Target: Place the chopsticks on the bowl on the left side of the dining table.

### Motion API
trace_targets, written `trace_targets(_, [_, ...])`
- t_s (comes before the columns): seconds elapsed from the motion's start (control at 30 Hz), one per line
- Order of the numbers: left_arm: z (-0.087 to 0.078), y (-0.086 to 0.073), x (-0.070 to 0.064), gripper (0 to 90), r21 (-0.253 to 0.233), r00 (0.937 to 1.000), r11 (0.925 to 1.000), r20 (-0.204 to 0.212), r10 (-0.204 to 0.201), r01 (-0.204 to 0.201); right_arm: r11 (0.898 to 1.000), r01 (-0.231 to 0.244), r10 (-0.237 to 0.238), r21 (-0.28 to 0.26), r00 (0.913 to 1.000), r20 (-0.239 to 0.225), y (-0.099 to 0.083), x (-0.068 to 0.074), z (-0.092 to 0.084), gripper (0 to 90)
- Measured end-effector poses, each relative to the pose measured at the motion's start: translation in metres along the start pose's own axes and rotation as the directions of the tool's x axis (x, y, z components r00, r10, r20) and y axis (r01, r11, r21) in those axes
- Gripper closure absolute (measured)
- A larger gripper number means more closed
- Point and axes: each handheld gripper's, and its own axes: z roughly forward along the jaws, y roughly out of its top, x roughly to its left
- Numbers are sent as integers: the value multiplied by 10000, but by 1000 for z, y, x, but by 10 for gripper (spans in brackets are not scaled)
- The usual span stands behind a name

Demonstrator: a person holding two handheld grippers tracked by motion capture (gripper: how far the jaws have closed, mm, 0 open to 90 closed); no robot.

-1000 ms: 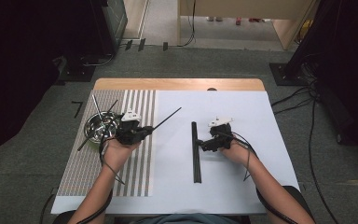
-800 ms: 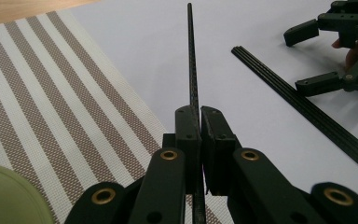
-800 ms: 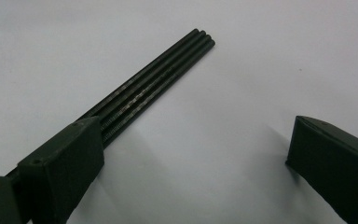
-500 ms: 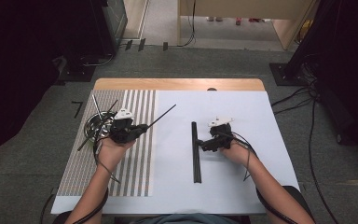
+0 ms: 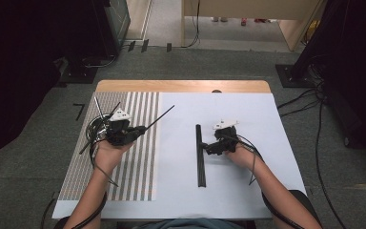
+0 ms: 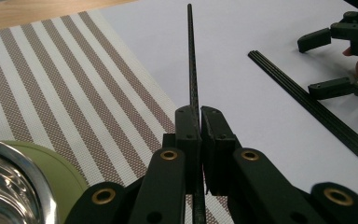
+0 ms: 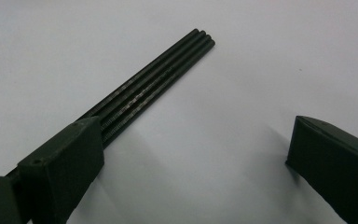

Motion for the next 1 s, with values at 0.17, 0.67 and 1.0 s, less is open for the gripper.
trace_targets(0.17, [-4,0,3,875,-39,9999,10000,-76,-67,67,10000,1,-1,0,10000,-1,0,0,0,32])
trace_targets(0.67, [-18,-4,18,875,-187,9985,9992,-410,-364,357,10000,-3,3,-11,10000,1,0,0,0,33])
trace_targets(1.0, [-28,-8,28,875,-196,9966,9990,-700,-425,412,10000,-5,5,-8,10000,-3,0,0,0,33])
